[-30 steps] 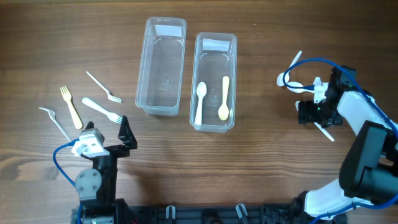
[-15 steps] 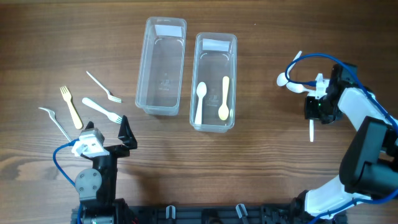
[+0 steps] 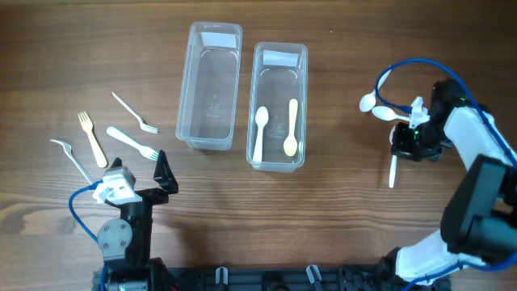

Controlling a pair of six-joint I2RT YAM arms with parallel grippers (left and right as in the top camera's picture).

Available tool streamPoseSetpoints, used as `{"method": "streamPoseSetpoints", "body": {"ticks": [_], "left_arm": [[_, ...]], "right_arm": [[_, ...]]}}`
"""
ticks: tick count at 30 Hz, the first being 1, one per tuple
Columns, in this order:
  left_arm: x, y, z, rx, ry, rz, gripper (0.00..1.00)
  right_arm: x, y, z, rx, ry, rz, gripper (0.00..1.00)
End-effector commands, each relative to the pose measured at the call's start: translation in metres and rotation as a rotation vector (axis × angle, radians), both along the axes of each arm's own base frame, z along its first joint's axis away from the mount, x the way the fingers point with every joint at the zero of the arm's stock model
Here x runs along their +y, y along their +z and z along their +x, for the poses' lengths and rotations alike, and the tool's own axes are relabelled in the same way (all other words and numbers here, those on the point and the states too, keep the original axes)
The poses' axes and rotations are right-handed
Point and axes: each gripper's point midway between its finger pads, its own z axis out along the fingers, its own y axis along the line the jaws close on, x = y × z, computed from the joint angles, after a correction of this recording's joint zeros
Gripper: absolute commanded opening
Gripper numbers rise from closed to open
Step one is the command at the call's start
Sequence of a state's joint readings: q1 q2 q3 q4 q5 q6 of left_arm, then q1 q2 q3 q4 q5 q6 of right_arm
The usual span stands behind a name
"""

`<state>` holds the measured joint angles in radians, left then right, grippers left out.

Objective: Pack container
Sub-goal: 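Place the white spoon into the right container and open gripper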

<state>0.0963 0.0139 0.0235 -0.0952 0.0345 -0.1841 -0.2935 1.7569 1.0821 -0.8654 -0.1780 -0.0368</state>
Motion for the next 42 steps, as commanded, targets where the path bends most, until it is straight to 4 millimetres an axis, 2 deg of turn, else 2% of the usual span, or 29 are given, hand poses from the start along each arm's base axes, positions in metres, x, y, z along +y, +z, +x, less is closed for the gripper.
{"method": "streamPoseSetpoints", "body": {"ticks": [1, 3, 4, 8, 10, 12, 15, 22, 24, 25, 26, 27, 29, 33, 35, 37, 40, 42], "left_arm": [[-0.001, -0.002, 0.0, 0.0, -0.005, 0.02, 1.0], [-0.001, -0.002, 0.0, 0.0, -0.005, 0.019, 1.0], [-0.001, -0.002, 0.0, 0.0, -0.005, 0.019, 1.0], [-0.001, -0.002, 0.0, 0.0, -0.005, 0.019, 1.0], [-0.001, -0.002, 0.0, 0.0, -0.005, 0.02, 1.0], [-0.001, -0.002, 0.0, 0.0, -0.005, 0.019, 1.0], [-0.001, -0.002, 0.0, 0.0, -0.005, 0.02, 1.0], [-0.001, -0.002, 0.0, 0.0, -0.005, 0.019, 1.0], [-0.001, -0.002, 0.0, 0.0, -0.005, 0.019, 1.0], [-0.001, -0.002, 0.0, 0.0, -0.005, 0.02, 1.0], [-0.001, -0.002, 0.0, 0.0, -0.005, 0.019, 1.0], [-0.001, -0.002, 0.0, 0.0, -0.005, 0.019, 1.0], [-0.001, -0.002, 0.0, 0.0, -0.005, 0.02, 1.0], [-0.001, -0.002, 0.0, 0.0, -0.005, 0.019, 1.0], [-0.001, -0.002, 0.0, 0.0, -0.005, 0.019, 1.0], [-0.001, -0.002, 0.0, 0.0, -0.005, 0.02, 1.0], [-0.001, -0.002, 0.0, 0.0, -0.005, 0.02, 1.0], [-0.001, -0.002, 0.0, 0.0, -0.005, 0.02, 1.0]], "right_arm": [[0.021, 0.052, 0.019, -0.16, -0.032, 0.052, 0.04], [0.037, 0.075, 0.023, -0.232, -0.01, 0.076, 0.04], [0.057, 0.096, 0.025, -0.3, 0.034, 0.12, 0.04], [0.112, 0.147, 0.029, -0.463, 0.114, 0.243, 0.04], [0.142, 0.17, 0.031, -0.532, 0.141, 0.293, 0.04], [0.172, 0.183, 0.032, -0.574, 0.179, 0.335, 0.04], [0.205, 0.186, 0.032, -0.577, 0.191, 0.371, 0.04], [0.275, 0.161, 0.037, -0.563, 0.26, 0.361, 0.04], [0.286, 0.153, 0.04, -0.554, 0.266, 0.372, 0.05], [0.288, 0.15, 0.042, -0.551, 0.266, 0.374, 0.12], [0.29, 0.147, 0.043, -0.545, 0.266, 0.373, 0.28], [0.29, 0.144, 0.044, -0.54, 0.266, 0.371, 0.39], [0.291, 0.141, 0.046, -0.54, 0.269, 0.368, 0.46], [0.294, 0.152, 0.052, -0.589, 0.273, 0.385, 0.46], [0.289, 0.163, 0.056, -0.643, 0.289, 0.358, 0.45], [0.27, 0.173, 0.06, -0.686, 0.271, 0.288, 0.45], [0.23, 0.186, 0.059, -0.717, 0.25, 0.174, 0.45], [0.165, 0.188, 0.054, -0.689, 0.11, 0.013, 0.57]]}}
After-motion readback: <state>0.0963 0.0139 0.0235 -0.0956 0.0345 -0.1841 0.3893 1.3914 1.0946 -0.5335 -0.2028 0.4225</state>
